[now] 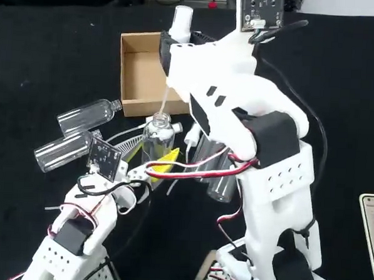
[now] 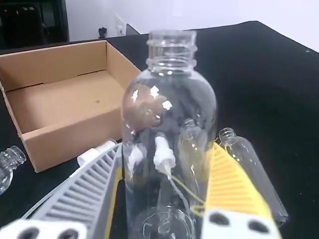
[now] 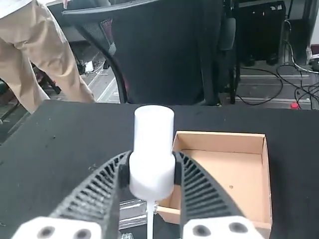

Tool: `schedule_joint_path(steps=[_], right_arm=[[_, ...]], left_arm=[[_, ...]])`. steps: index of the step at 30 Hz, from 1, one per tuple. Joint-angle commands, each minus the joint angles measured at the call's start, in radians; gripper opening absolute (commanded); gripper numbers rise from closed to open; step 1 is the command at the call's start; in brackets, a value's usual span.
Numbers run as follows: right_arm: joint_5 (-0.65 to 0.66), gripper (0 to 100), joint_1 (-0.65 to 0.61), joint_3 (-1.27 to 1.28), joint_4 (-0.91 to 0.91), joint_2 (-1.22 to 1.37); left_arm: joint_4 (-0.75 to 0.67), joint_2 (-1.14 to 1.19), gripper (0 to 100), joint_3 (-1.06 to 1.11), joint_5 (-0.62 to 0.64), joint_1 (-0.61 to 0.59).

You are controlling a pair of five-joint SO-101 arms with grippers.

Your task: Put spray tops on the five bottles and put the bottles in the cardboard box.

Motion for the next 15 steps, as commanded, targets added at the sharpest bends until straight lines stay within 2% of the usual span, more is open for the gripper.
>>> schedule_joint_path(steps=[1,15], right_arm=[[0.011,4.3,-0.012,-0.025,0.002,-0.039],[0.012,4.3,-0.012,0.067,0.000,-0.036]], left_arm=[[-0.029,-0.011,21,-0.027,-0.002,0.005],[-0.028,-0.012,21,-0.039,-0.002,0.005]])
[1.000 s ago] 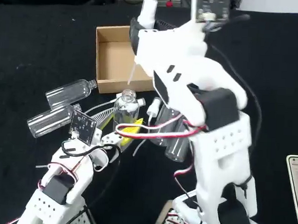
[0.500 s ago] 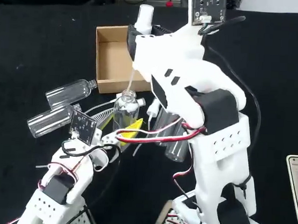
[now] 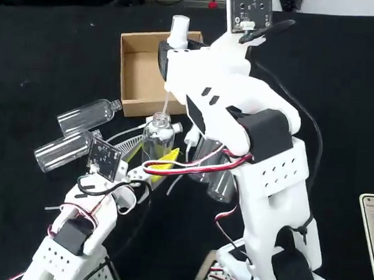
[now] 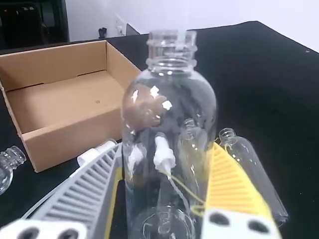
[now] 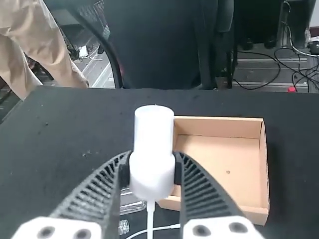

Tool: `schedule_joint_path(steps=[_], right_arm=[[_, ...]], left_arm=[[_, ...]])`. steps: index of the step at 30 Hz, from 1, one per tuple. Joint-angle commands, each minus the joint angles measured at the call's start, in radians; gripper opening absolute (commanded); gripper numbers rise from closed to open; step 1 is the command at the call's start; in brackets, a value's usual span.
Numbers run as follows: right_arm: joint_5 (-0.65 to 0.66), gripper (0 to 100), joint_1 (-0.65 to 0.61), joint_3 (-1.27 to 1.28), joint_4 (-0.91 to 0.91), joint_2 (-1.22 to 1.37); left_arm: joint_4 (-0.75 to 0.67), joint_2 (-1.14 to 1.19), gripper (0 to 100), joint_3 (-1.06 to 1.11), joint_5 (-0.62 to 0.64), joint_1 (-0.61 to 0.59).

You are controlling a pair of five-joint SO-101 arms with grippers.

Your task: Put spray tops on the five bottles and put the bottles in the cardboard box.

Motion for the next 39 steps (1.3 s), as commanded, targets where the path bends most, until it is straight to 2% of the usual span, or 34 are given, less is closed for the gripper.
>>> schedule_joint_path(steps=[1,8,13,17,22,39], right_arm=[[0.012,4.3,-0.012,0.001,0.003,-0.038],[0.011,4.2,-0.015,0.177,-0.028,-0.133],[0.011,4.3,-0.021,0.380,-0.146,-0.237],[0.012,4.3,-0.080,0.532,-0.250,-0.338],[0.095,4.3,-0.103,0.664,-0.344,-0.432],[0.103,4.6,-0.141,0.868,-0.354,-0.483]], left_arm=[[-0.028,-0.012,21,-0.039,-0.002,0.005],[-0.028,-0.012,21,-0.039,-0.002,0.005],[-0.028,-0.012,21,-0.039,-0.002,0.005],[-0.028,-0.012,21,-0.039,-0.002,0.005],[-0.028,-0.012,21,-0.039,-0.002,0.005],[-0.028,-0.012,21,-0.039,-0.002,0.005]])
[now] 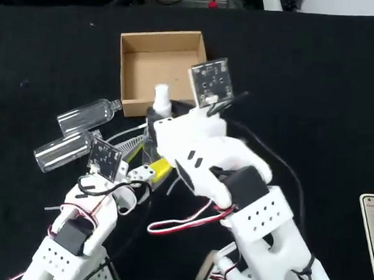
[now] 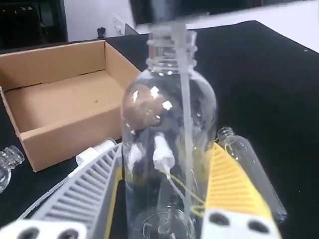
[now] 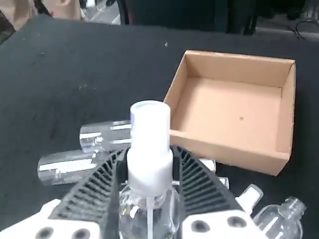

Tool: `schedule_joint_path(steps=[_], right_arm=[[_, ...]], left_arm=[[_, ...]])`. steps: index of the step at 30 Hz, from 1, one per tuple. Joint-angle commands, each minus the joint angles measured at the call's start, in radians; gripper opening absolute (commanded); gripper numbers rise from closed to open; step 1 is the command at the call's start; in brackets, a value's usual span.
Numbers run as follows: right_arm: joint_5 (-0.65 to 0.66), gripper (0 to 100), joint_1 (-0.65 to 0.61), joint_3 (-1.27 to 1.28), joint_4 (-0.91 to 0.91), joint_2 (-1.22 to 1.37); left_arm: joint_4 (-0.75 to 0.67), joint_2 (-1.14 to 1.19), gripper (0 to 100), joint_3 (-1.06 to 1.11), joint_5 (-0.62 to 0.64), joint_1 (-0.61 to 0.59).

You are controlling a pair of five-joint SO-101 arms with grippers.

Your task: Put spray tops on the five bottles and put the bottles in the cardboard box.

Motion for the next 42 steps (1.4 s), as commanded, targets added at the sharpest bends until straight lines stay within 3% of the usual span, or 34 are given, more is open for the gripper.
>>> schedule_joint_path(steps=[1,17,23,33,38,42], right_arm=[[0.011,4.6,-0.021,0.001,-0.029,-0.036],[0.012,4.7,-0.083,0.197,-0.163,-0.225],[0.012,18.5,-0.083,0.213,-0.180,-0.228],[0.012,17.6,-0.083,0.214,-0.178,-0.232],[0.127,17.8,-0.087,0.188,-0.178,-0.234],[0.132,17.8,-0.084,0.176,-0.178,-0.234]], left_arm=[[-0.028,-0.012,21,-0.041,-0.002,0.001],[-0.020,-0.012,21,-0.047,-0.002,-0.001],[-0.020,-0.012,21,-0.047,-0.002,-0.013],[-0.023,-0.012,21,-0.050,-0.002,-0.027],[-0.025,-0.012,21,-0.050,-0.002,-0.027],[-0.025,-0.012,21,-0.050,-0.002,-0.027]])
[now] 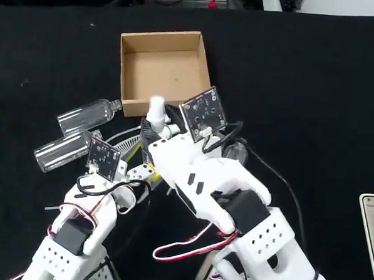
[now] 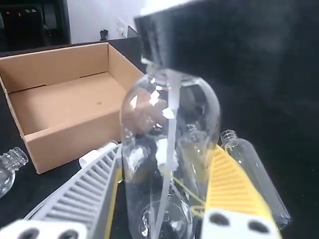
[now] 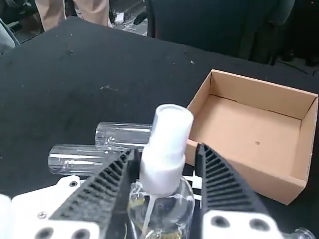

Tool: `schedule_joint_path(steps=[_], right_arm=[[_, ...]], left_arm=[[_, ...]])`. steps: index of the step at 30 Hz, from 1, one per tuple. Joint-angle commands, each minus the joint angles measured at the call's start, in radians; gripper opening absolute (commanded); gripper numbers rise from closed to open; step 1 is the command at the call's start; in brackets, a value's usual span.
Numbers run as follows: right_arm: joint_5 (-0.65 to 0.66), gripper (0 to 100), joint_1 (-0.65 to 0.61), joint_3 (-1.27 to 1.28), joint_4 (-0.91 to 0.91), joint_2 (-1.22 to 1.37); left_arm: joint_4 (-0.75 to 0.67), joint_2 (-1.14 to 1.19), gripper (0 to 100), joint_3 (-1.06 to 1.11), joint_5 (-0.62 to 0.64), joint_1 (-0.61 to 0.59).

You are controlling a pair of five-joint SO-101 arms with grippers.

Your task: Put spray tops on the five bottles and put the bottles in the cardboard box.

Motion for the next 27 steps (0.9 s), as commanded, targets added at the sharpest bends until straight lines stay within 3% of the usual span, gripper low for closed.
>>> schedule_joint_path(steps=[1,16,23,27], right_arm=[[0.015,17.8,-0.006,-0.042,-0.028,-0.033],[0.023,17.4,0.008,-0.079,0.051,-0.355],[0.017,17.4,0.262,-0.056,0.152,-0.426],[0.015,17.4,0.342,0.042,0.167,-0.427]], left_arm=[[-0.025,-0.008,21,-0.048,-0.002,-0.015],[-0.054,-0.008,21,-0.047,-0.002,-0.022],[-0.272,-0.005,21,-0.039,-0.002,-0.194],[-0.404,0.021,21,-0.038,-0.002,-0.225]])
